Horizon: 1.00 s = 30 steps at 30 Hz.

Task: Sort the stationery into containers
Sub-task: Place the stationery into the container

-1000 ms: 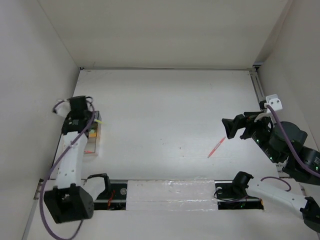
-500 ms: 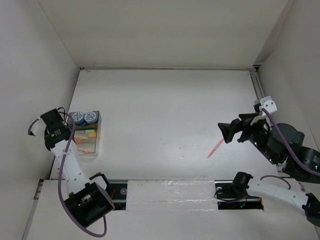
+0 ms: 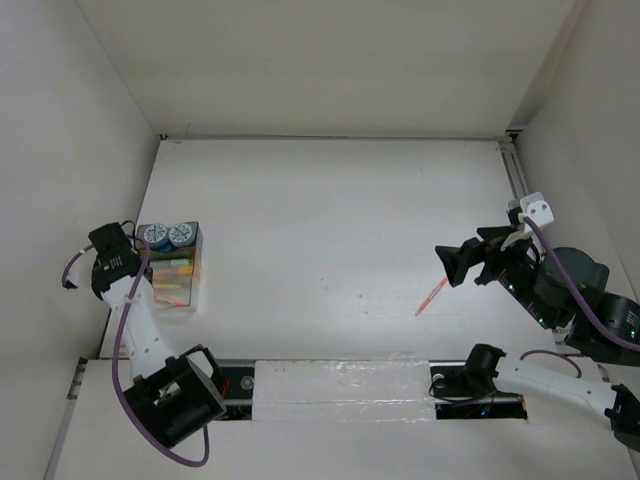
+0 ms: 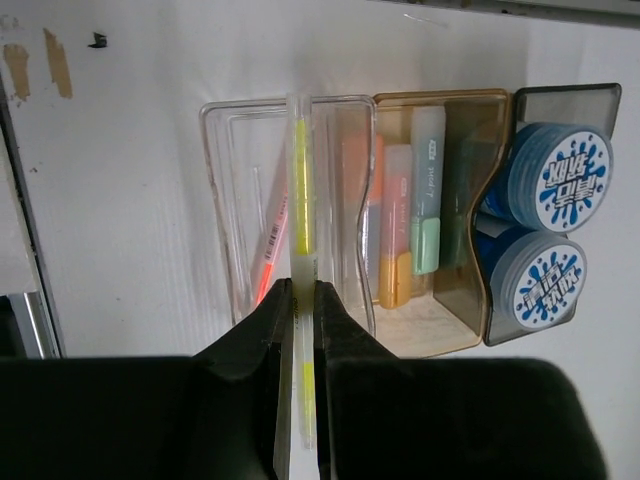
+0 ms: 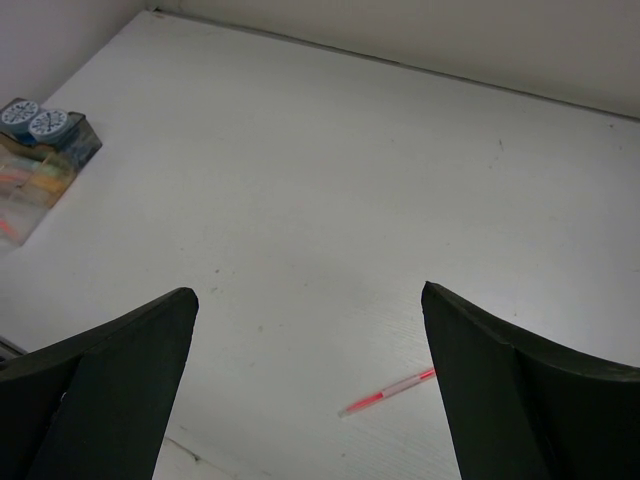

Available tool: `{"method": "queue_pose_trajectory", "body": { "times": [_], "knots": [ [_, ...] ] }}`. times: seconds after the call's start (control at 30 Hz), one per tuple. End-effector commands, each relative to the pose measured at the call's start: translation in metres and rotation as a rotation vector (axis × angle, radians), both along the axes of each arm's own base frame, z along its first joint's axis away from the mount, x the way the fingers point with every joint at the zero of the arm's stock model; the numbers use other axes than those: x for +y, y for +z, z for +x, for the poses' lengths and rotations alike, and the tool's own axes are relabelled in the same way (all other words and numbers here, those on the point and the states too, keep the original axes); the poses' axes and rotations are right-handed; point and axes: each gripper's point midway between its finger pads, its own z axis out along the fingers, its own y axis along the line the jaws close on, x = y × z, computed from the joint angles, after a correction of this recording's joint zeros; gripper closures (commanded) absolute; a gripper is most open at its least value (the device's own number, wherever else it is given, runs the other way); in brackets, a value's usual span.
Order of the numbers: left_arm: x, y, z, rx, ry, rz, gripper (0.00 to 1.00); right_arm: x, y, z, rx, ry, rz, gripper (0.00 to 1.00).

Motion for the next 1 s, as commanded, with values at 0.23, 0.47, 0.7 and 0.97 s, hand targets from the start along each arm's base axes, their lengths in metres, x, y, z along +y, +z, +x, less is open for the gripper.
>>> {"method": "queue_pose_trajectory", "body": {
  "times": [0.23,0.47,0.7,0.97],
  "knots": [
    [0.001,-0.026,-0.015,0.115,0.08,-0.055,1.0,0.007,0.018,-0.005,-0.055,0.059,0.055,0.0],
    [-0.002,-0.035,-0.01,0.108,0.06,-0.075,1.0,0.0,0.023,-0.008,-0.065,0.047,0.063,0.0],
    [-0.002,-0.052,-0.005,0.13,0.035,-0.098,1.0,0.01,0.019,-0.001,-0.044,0.047,0.031,0.0],
    [0.003,-0.06,0.006,0.127,-0.031,-0.08,1.0,0.014,0.016,0.001,-0.039,0.047,0.025,0.0]
  ]
}}
